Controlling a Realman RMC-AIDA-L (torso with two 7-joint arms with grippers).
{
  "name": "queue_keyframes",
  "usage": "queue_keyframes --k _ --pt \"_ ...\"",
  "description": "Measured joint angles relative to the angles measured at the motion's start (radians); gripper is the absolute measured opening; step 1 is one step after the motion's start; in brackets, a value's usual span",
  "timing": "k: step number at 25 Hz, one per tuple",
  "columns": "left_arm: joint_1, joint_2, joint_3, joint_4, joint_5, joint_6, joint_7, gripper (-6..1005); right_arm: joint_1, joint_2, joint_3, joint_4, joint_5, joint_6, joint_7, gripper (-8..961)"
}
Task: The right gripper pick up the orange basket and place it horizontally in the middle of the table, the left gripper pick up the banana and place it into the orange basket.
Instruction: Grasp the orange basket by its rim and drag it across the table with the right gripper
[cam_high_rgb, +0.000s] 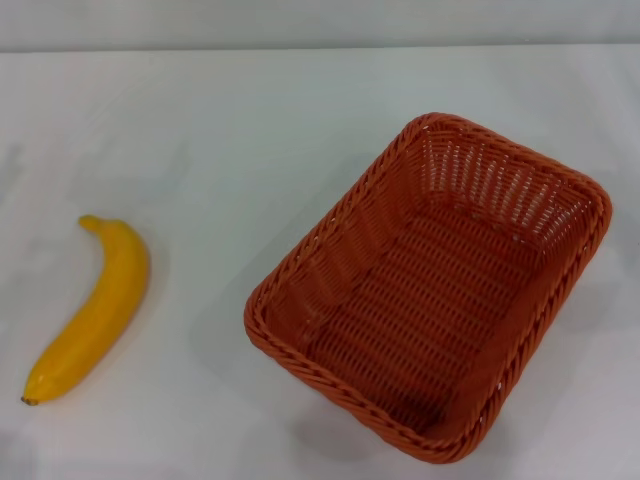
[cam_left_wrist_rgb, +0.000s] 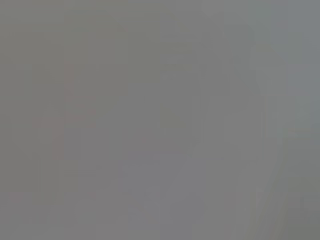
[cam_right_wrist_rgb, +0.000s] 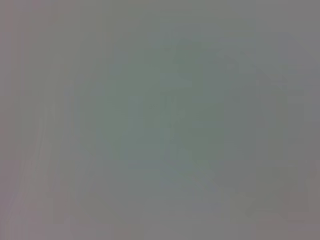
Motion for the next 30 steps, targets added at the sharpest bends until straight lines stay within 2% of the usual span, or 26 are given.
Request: queue_keyframes --k 3,6,10,13,14,18,22,24,25,26,29,30 --pt "-0.009 0.0 0.0 -0.096 0.041 0.034 -0.09 744 0.004 -0.003 -0.026 -0.008 -0.008 0.008 0.012 848" --pt "0.003 -0.001 -0.001 -0.105 0.017 0.047 -0.067 730 -0.01 -0.007 -0.129 -0.103 -0.016 0.049 0.113 847" --pt "0.026 -0.009 -0.001 -0.1 0.001 0.045 -0.018 715 -0.067 -0.022 -0.32 -0.41 -0.103 0.176 0.395 846" --pt "0.039 -0.01 -0.002 -0.099 0.0 0.039 -0.011 714 -0.072 -0.057 -0.413 -0.652 -0.313 0.27 0.713 845" --pt "0.042 -0.011 -0.003 -0.097 -0.001 0.038 -0.011 713 -0.064 -0.066 -0.422 -0.694 -0.372 0.273 0.785 844" --pt "0.056 -0.012 -0.003 -0.087 -0.005 0.038 -0.009 713 0.03 -0.114 -0.437 -0.848 -0.711 0.205 1.185 843" --pt "0.067 -0.014 -0.002 -0.087 -0.006 0.038 -0.007 714 0.163 -0.155 -0.436 -0.894 -0.977 0.061 1.503 842" --pt "0.071 -0.015 -0.002 -0.087 -0.006 0.037 -0.006 715 0.232 -0.166 -0.436 -0.898 -1.087 -0.003 1.61 841" --pt "0.073 -0.015 -0.002 -0.087 -0.006 0.037 -0.003 715 0.293 -0.174 -0.437 -0.898 -1.186 -0.055 1.689 841" --pt "0.073 -0.015 -0.002 -0.085 -0.006 0.037 0.0 716 0.293 -0.174 -0.437 -0.898 -1.186 -0.055 1.689 841" --pt "0.068 -0.014 -0.002 -0.066 0.0 0.037 0.023 716 0.395 -0.178 -0.438 -0.874 -1.359 -0.148 1.786 840" --pt "0.065 -0.012 -0.002 -0.054 0.002 0.037 0.03 716 0.453 -0.178 -0.438 -0.85 -1.454 -0.21 1.832 840"
